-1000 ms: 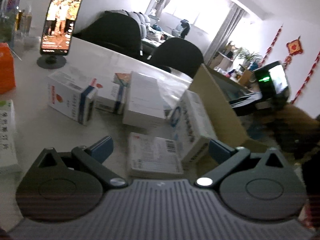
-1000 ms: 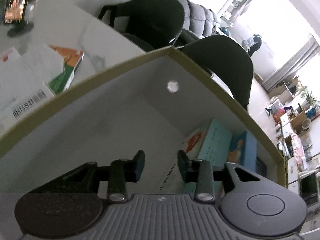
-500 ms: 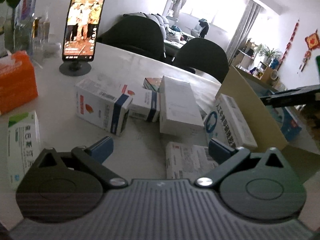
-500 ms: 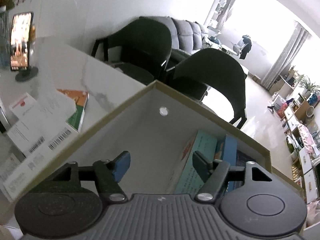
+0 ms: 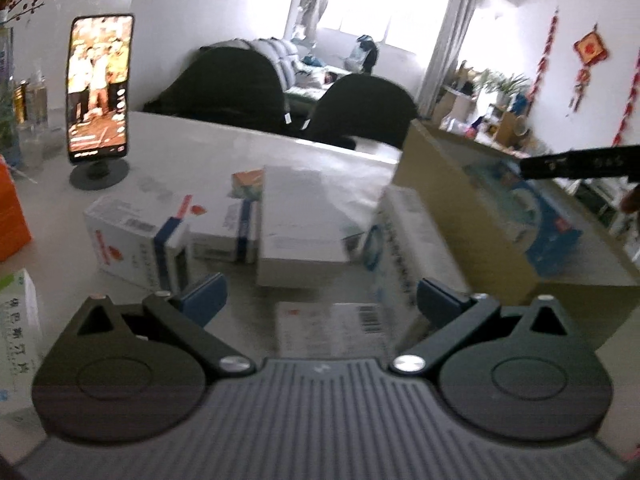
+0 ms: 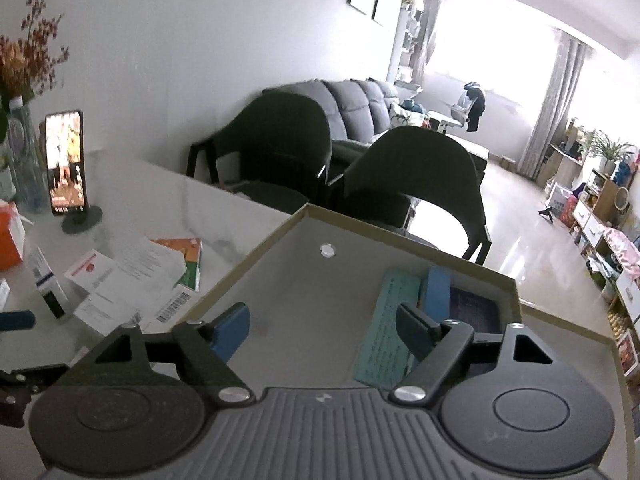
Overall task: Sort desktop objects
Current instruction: 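Move the left gripper to the white blue-striped box and close on it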
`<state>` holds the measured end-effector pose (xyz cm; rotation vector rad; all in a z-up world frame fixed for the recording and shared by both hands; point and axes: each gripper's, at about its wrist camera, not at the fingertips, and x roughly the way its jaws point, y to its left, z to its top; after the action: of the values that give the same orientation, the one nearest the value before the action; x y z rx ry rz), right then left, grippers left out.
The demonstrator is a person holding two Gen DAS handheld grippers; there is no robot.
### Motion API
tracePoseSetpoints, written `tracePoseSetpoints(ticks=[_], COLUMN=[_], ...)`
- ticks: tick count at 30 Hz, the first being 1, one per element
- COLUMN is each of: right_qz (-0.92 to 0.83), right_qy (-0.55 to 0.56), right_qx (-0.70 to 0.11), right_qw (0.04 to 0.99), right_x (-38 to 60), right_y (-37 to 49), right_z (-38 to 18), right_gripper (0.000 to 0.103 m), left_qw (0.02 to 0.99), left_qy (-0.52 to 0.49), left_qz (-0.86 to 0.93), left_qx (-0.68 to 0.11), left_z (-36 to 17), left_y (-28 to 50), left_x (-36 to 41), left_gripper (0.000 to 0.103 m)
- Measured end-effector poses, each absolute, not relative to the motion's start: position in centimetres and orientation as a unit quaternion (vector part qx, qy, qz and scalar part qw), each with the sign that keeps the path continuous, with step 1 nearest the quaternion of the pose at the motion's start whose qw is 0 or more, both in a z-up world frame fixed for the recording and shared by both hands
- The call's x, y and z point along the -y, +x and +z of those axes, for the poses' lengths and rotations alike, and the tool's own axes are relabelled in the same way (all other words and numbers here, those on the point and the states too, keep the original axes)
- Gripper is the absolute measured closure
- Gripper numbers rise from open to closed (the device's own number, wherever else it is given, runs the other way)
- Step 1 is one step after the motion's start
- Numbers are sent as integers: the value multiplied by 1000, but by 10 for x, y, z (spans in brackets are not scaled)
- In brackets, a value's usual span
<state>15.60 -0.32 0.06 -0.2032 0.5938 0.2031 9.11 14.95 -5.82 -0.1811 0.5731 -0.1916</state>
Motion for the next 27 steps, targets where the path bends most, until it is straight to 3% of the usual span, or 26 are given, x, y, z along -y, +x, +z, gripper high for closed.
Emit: tracePoseSetpoints(ticks=[6,15,22,27], right_qz=[108,128,134,136], right_qy=[-59,-20,-15,-5], right_qx=[-265,-255,-261,-263], right_qw=[956,958,956,955], right_x=[13,18,18,17], right_y=[132,106,101,98], right_z=[5,-1,-7,-11], right_gripper=[19,19,19,19], left_qw=[956,954,947,942], left_qy=[-31,21,3,-10], left_qz=[-120,-157,-176,-185], left_qx=[-265,-254,-268,-278], left_z=[-56,-63,-68,-72], left_y=[85,92,102,109], left_x=[-126,-105,-101,-97], left_gripper=[1,9,19,37])
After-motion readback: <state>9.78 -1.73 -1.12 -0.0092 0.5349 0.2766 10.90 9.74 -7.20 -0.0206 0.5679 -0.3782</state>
